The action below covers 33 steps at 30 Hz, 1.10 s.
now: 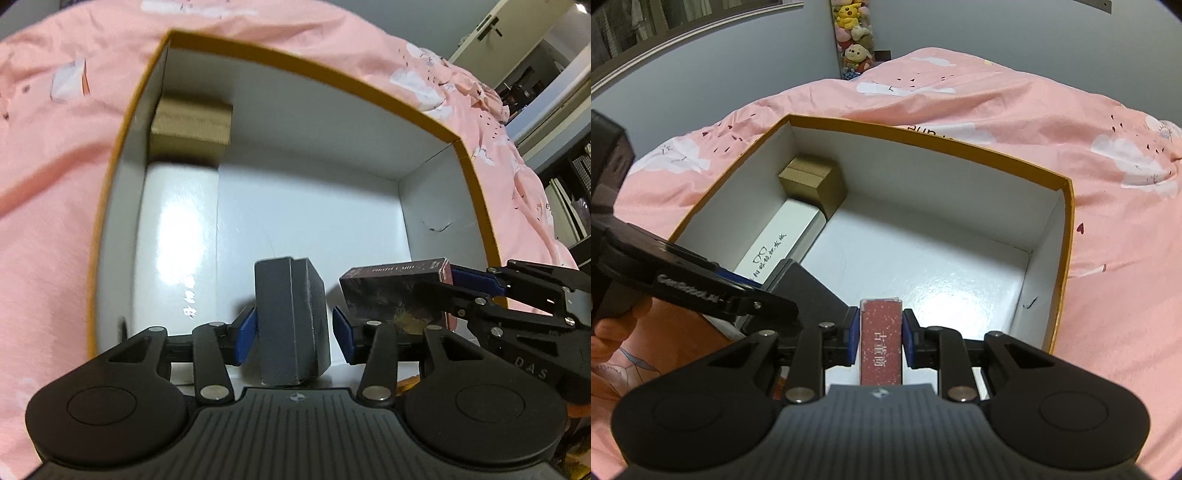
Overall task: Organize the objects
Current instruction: 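Carry the gray block and maroon box over the orange box, then lower the gray block into the box and open the left tool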
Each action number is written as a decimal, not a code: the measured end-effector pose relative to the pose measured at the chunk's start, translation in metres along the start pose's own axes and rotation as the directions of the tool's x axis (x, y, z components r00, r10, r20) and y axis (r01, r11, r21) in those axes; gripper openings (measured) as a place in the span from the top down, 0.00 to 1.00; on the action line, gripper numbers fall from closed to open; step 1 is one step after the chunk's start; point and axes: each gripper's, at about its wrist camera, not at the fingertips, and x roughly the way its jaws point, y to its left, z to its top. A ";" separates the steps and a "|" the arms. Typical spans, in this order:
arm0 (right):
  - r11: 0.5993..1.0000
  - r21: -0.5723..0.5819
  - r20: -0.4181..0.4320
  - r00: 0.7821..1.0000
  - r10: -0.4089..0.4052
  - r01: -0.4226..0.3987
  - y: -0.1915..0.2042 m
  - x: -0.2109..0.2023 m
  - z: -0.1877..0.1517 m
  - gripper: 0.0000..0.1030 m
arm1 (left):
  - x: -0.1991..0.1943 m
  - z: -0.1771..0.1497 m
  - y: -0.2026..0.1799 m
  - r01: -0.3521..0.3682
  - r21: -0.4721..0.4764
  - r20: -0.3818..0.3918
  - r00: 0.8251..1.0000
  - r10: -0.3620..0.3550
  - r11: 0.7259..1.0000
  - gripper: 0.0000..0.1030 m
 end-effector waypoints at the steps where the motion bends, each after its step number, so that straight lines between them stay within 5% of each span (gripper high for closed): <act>1: 1.000 0.008 -0.001 1.000 0.007 -0.007 -0.001 0.000 0.000 0.76 | -0.002 0.001 0.000 -0.006 0.008 0.008 1.000 0.006 1.000 0.48; 14: 0.991 0.129 -0.013 1.000 0.028 -0.026 -0.008 0.008 0.006 0.76 | -0.008 0.006 -0.011 -0.073 0.112 0.040 0.997 0.069 0.991 0.53; 17: 0.997 0.076 -0.002 1.000 0.002 -0.002 -0.003 0.010 0.012 0.76 | -0.003 0.006 -0.011 -0.088 0.127 0.033 0.996 0.084 0.988 0.58; 20: 0.995 -0.095 0.009 1.000 -0.023 0.024 0.010 0.014 0.021 0.76 | 0.000 0.008 -0.008 -0.085 0.123 0.032 0.996 0.082 0.989 0.60; 23: 0.955 -0.291 0.007 0.999 -0.047 0.047 0.021 0.022 0.027 0.76 | 0.002 0.009 -0.009 -0.093 0.131 0.032 0.995 0.090 0.987 0.60; 27: 0.854 -0.518 0.000 0.999 -0.051 0.044 0.033 0.032 0.026 0.76 | 0.005 0.009 -0.008 -0.093 0.134 0.029 0.996 0.090 0.987 0.61; 33: 0.718 -0.695 -0.031 0.999 -0.045 0.010 0.050 0.038 0.020 0.76 | 0.009 0.009 -0.007 -0.091 0.135 0.032 0.996 0.087 0.987 0.61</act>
